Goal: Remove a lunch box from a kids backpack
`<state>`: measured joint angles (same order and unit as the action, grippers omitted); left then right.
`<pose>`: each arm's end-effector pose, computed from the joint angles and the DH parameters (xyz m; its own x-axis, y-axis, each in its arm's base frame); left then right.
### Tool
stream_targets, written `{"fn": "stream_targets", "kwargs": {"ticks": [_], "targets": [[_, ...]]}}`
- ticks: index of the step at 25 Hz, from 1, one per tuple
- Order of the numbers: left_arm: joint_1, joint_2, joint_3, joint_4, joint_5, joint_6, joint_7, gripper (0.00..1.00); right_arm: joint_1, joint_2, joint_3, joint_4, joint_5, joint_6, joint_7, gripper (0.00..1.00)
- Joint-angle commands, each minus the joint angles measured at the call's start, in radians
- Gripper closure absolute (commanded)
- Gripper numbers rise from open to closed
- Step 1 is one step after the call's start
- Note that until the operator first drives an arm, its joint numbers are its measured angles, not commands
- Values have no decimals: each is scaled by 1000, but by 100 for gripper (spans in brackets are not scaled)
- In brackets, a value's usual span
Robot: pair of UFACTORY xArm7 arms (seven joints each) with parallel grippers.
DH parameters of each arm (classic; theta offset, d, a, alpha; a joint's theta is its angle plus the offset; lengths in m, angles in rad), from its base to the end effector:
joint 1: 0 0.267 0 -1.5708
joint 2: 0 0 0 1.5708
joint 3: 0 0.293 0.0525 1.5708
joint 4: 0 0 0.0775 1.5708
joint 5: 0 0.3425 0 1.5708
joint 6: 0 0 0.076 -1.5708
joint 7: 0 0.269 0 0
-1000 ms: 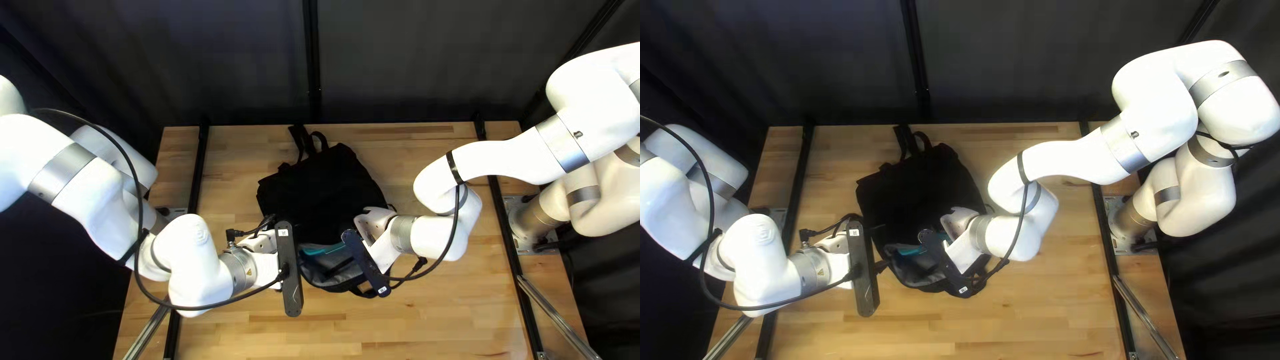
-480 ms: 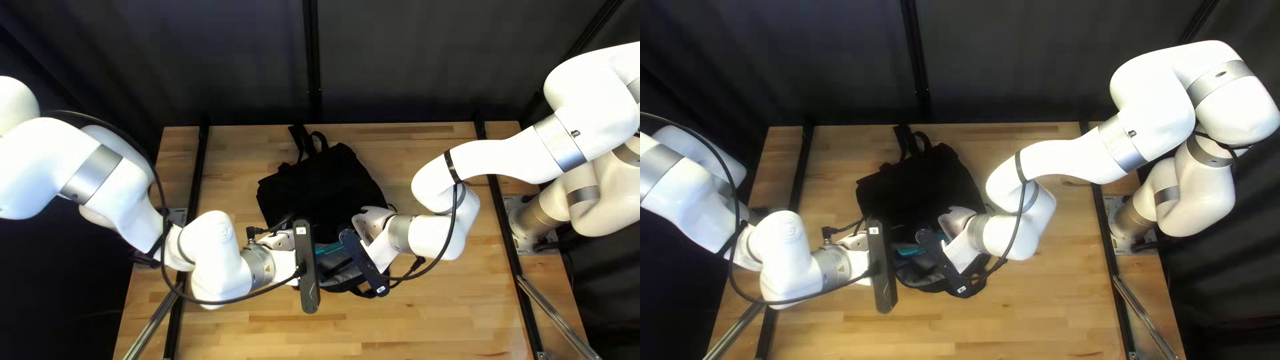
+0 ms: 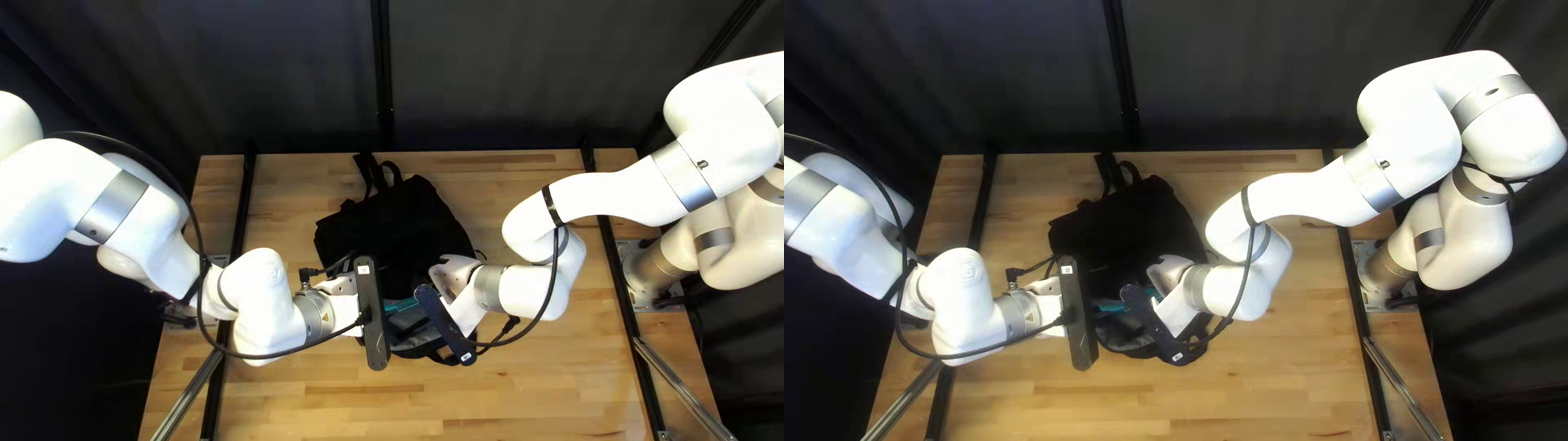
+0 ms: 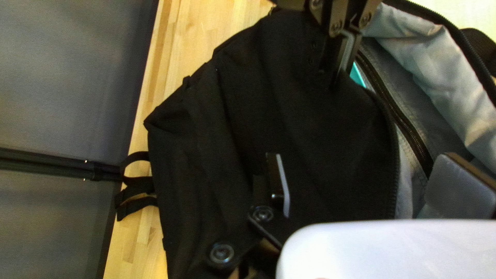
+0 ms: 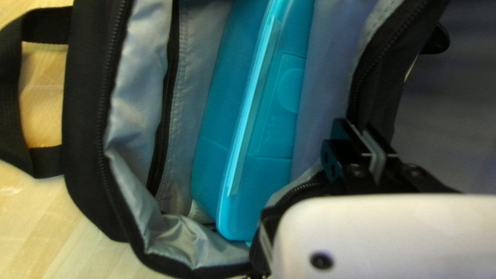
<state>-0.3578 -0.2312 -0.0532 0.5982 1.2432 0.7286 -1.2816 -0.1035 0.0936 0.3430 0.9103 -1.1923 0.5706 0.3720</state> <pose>0.4571 -0.0711 0.1926 0.7729 -0.2268 0.5926 0.1030 -0.8767 -0.4699 0.5586 0.0609 0.1715 0.6341 0.7613 0.1358 0.5113 -0.5445 0.6649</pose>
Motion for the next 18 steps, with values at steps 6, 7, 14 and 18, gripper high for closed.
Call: {"fn": "stream_targets", "kwargs": {"ticks": [6, 7, 14, 18], "targets": [[12, 17, 17, 9, 1, -30, -10, 97, 0, 0, 1, 5, 6, 3, -10, 100], [12, 16, 18, 9, -3, -30, -7, 98, 0, -2, 1, 4, 8, 4, -12, 100], [14, 9, 29, 14, -41, -31, 17, 99, -2, -19, 2, 1, 19, -7, -37, 0], [17, 7, 35, 13, -58, -31, 14, 100, 11, -36, 16, -7, 35, 11, -39, 0]]}}
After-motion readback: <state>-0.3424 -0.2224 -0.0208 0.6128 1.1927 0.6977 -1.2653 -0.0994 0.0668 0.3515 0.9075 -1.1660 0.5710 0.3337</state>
